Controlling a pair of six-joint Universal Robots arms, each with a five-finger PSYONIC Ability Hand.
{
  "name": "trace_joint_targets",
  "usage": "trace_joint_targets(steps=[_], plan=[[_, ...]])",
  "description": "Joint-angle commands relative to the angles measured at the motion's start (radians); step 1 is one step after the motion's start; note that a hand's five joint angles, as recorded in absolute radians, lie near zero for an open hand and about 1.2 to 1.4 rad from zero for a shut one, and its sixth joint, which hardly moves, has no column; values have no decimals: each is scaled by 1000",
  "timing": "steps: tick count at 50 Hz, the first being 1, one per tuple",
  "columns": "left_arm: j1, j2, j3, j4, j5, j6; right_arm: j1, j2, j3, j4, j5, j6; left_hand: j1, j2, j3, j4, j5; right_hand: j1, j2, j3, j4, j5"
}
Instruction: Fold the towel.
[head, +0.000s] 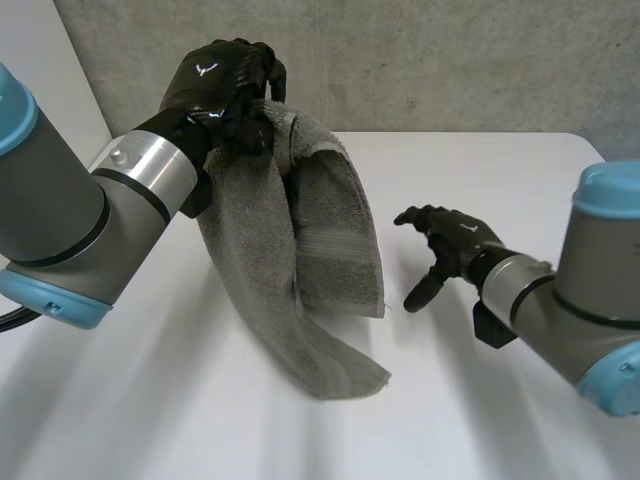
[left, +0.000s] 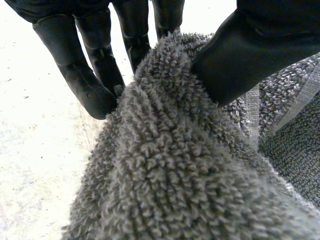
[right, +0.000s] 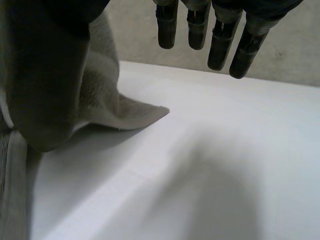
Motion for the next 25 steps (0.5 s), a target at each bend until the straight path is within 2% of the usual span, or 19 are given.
trace_joint_targets(steps=[1, 7, 12, 17, 19, 25], plan=[[-1, -2, -2, 0, 0, 0, -46, -16, -4, 26, -145, 244, -156, -204, -203, -180, -378, -51, -73, -64, -84, -63], [-7, -2, -4, 0, -2, 6, -33, -10, -2, 23, -158, 276, -156, -204, -203, -180, -378, -51, -73, -64, -84, -63], [-2, -2, 1, 0, -9, 9, -25, -17, 16, 20, -131, 245, -156, -204, -203, -180, -378, -41, -62, -54, -74, -53], [11, -2, 10, 3, -82, 11, -22, -30, 62, 32, -106, 141, -156, -204, -203, -180, -378, 9, -13, -4, -24, -3], [40, -2, 13, 10, -124, 11, -23, -25, 96, 30, -95, 49, -156, -204, -203, -180, -378, 15, -7, 2, -18, 3], [59, -5, 13, 10, -138, 6, 12, -8, 121, 32, -100, -34, -156, -204, -203, -180, -378, 39, 17, 25, 6, 27]])
